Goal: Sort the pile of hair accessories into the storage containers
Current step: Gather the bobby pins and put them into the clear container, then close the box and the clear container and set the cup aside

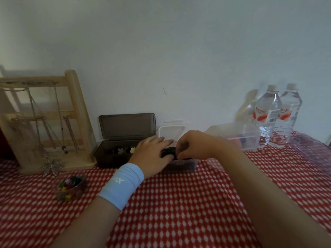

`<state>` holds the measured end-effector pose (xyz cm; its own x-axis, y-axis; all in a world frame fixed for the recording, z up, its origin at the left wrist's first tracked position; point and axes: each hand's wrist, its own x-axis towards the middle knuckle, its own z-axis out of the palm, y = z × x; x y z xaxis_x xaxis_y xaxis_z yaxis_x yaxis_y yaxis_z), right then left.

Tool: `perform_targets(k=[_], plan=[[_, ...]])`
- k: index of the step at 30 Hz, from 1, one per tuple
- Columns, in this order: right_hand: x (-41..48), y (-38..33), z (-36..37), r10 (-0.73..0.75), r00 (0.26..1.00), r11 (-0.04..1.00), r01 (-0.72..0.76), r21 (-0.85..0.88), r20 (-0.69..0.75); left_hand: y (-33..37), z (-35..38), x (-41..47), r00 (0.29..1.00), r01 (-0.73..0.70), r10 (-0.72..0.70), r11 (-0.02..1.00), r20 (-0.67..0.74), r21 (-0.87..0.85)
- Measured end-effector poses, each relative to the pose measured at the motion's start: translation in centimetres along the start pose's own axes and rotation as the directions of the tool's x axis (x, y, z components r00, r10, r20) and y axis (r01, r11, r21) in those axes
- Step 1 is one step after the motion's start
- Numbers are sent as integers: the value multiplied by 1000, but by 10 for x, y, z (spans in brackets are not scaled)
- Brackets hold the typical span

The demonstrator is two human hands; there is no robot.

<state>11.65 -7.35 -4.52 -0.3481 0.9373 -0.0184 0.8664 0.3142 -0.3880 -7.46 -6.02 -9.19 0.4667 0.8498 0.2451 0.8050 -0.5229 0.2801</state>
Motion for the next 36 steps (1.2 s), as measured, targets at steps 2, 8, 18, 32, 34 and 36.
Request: perform_targets(k=[2,8,18,32,34,36], plan=[[1,0,1,1,1000,1000,-1,-30,-8,7,5,1,997,26,-31,996,-69,-82],[-1,2,-1,14,999,999,-15,-45,-40,11,5,-1,945,-57,-19,973,-326,-224],[-4,21,-10,134,969,990,-141,-17,-209,4,1,-7,940,-289,266,954,-211,-83],[8,33,7,436,846,721,-126,681,-306,-8,-30,-1,832,-223,-45,886,-552,-408],[5,30,1,394,849,741,-67,668,-352,-10,-34,0,800,-215,-39,913,-599,-346],[-2,23,-7,307,898,810,-72,583,-314,-8,-37,0,808,-224,7,929,-590,-295]])
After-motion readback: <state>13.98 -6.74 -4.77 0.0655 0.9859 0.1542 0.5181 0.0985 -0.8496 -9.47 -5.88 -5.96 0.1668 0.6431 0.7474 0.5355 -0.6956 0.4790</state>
